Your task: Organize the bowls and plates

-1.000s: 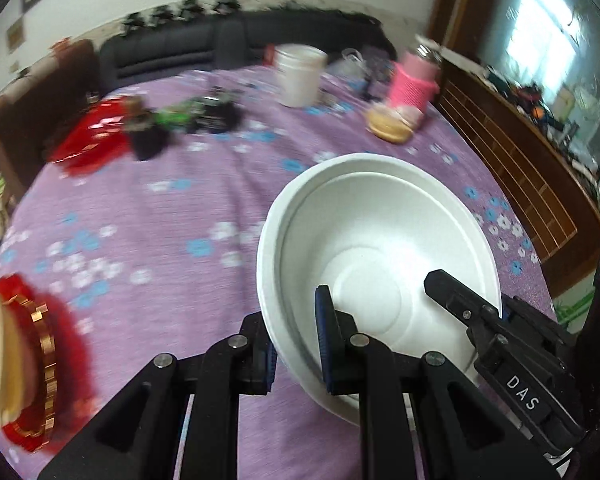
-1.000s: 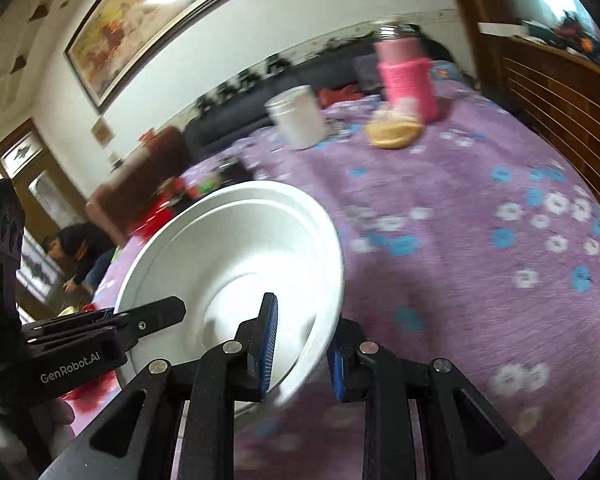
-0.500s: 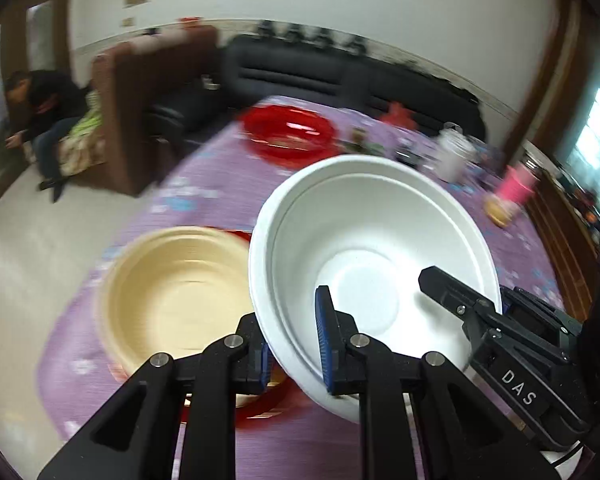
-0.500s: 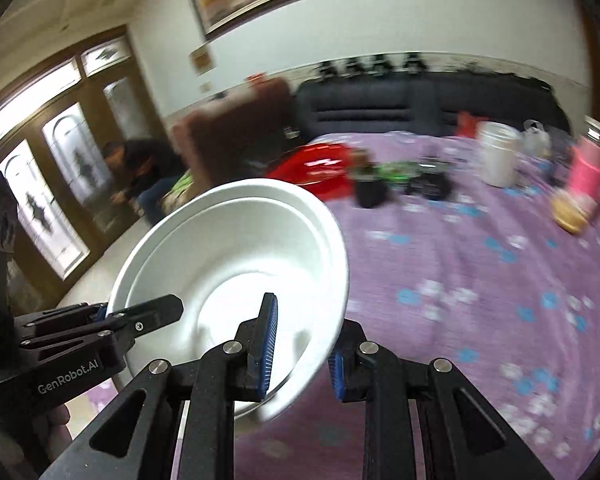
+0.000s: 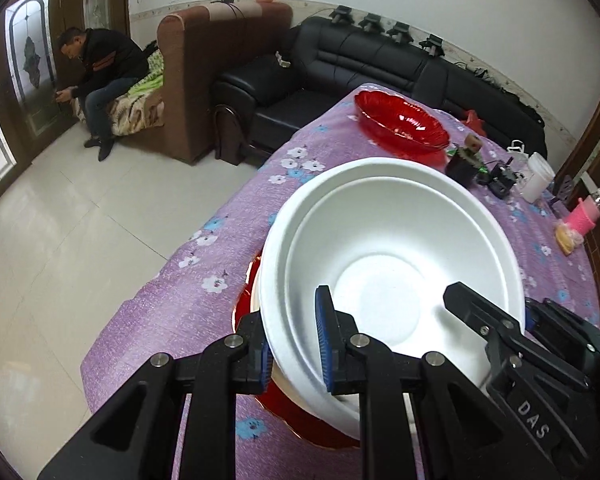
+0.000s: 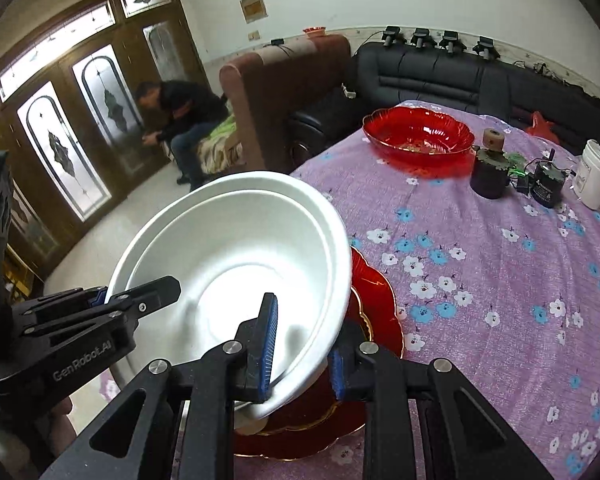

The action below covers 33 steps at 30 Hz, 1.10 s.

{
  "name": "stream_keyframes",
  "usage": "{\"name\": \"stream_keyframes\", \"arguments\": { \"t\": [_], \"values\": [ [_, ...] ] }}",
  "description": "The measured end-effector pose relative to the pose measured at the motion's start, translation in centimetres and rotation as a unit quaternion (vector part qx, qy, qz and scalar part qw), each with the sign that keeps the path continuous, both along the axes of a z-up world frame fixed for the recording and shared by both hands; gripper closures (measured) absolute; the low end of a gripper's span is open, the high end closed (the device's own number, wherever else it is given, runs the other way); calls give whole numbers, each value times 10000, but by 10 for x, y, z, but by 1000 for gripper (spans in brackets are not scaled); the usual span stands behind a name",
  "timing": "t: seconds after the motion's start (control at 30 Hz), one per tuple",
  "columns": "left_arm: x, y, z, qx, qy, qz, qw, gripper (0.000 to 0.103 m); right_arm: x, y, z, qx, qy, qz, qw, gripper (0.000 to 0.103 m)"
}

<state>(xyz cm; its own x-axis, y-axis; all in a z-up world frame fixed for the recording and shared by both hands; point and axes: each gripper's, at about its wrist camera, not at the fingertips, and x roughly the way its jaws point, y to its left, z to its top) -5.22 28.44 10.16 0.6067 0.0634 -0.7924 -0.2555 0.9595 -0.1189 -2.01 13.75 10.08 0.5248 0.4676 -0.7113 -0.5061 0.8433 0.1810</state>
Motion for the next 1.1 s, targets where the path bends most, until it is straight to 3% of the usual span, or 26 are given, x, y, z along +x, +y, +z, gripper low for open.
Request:
{"name": "stream_keyframes", "arguments": {
  "t": [0.03, 0.1, 0.17, 0.23, 0.3, 0.37, 0.43, 0.6, 0.83, 1.1],
  "values": [
    [-1, -1, 0, 51, -42, -14, 10000, 81, -2, 2, 1, -50, -65, -6, 10000, 78],
    [-3, -5, 0, 31, -102, -76, 9999, 65, -7, 7, -2, -228, -229, 6, 9995, 78],
    [-6, -8, 3, 47, -171, -98, 9998, 56, -10, 10, -2, -354, -367, 18, 9987, 76],
    [-11, -9, 7, 222, -265, -9, 9994, 51, -12, 13, -2, -424, -473, 8, 9980, 73],
    [-15, -8, 11, 413, -359, 99, 9985, 37, -11, 13, -3, -446, -580, -56, 9973, 70],
    [-20, -3, 14, 364, -468, 176, 9981, 28, -9, 11, -4, -433, -651, -119, 9969, 51],
    [-25, 2, 16, 325, -542, 263, 9977, 27, -8, 7, -4, -347, -692, -168, 9969, 38],
    [-44, 3, 22, 492, -745, 469, 9949, 25, -20, -4, 9, 56, -893, -234, 9957, 36],
    [-70, -11, 26, 860, -977, 729, 9888, 16, -50, -30, 32, 304, -1347, -465, 9893, 20],
    [-79, -33, 19, 1062, -901, 641, 9882, 13, -52, -60, 10, 317, -1011, -779, 9913, 18]
  ]
}}
